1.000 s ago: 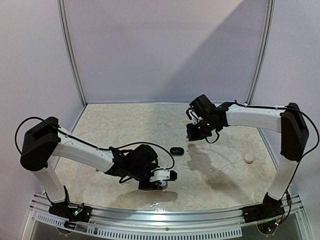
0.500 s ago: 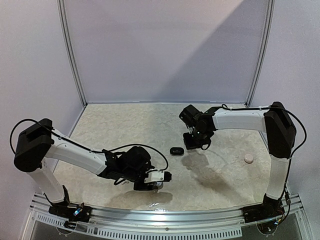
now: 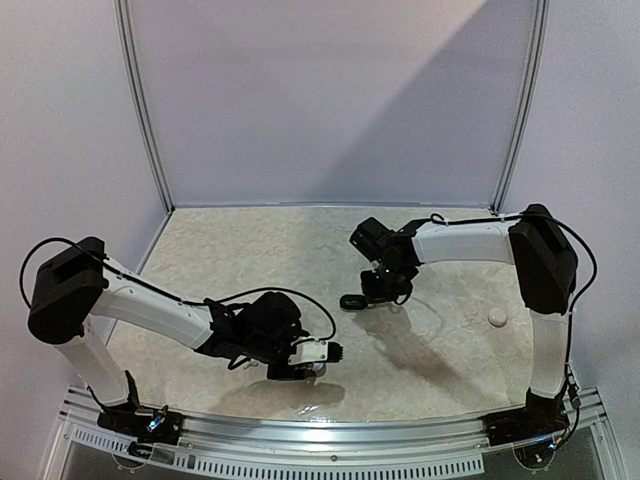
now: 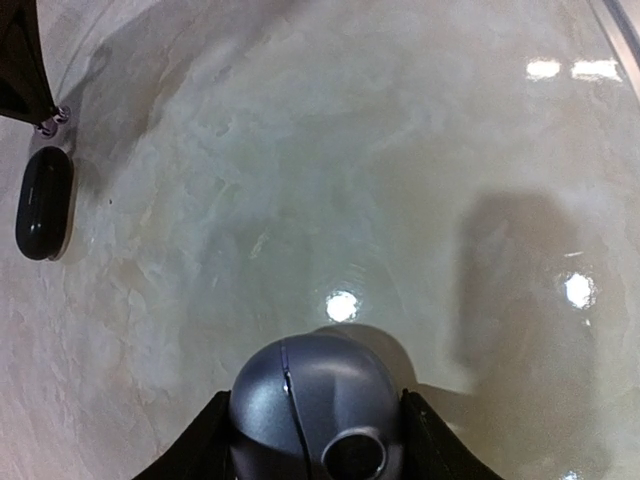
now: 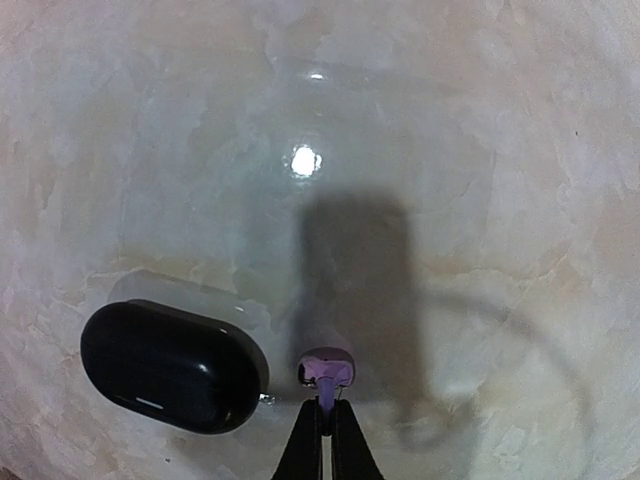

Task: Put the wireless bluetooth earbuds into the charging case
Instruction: Place the left earbud at the center of the board, then pass from the right arm to the left, then open the charging case at the center of the board.

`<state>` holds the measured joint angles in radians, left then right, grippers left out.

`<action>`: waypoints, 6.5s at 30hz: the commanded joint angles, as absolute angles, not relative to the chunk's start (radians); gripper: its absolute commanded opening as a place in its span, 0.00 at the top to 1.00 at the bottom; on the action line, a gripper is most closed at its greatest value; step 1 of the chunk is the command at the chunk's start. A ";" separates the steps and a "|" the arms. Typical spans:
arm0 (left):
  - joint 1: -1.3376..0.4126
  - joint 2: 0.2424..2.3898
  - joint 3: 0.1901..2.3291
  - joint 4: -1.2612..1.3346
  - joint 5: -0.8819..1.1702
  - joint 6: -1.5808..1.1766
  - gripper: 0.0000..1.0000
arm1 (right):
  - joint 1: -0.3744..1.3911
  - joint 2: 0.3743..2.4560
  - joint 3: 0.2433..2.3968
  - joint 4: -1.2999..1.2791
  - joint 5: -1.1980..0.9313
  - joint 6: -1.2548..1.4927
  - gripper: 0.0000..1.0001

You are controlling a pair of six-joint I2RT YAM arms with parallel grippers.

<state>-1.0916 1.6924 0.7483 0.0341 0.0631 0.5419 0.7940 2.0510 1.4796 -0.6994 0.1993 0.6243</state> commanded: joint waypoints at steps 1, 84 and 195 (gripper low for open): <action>-1.075 1.697 0.736 0.047 0.051 0.549 0.71 | 0.801 2.084 1.509 -0.696 0.185 0.637 0.98; -1.026 1.362 0.778 0.267 0.008 0.768 0.75 | 0.902 1.553 1.158 -0.179 -0.532 0.334 0.25; -0.755 1.350 1.041 0.286 0.931 0.138 1.00 | 0.903 1.497 1.491 -0.244 -0.271 0.183 0.26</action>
<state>-0.7479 1.3834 1.0595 0.2638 0.9028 0.1646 0.9176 1.4689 1.4727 -0.2180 -0.3016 0.1635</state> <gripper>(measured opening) 0.281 0.734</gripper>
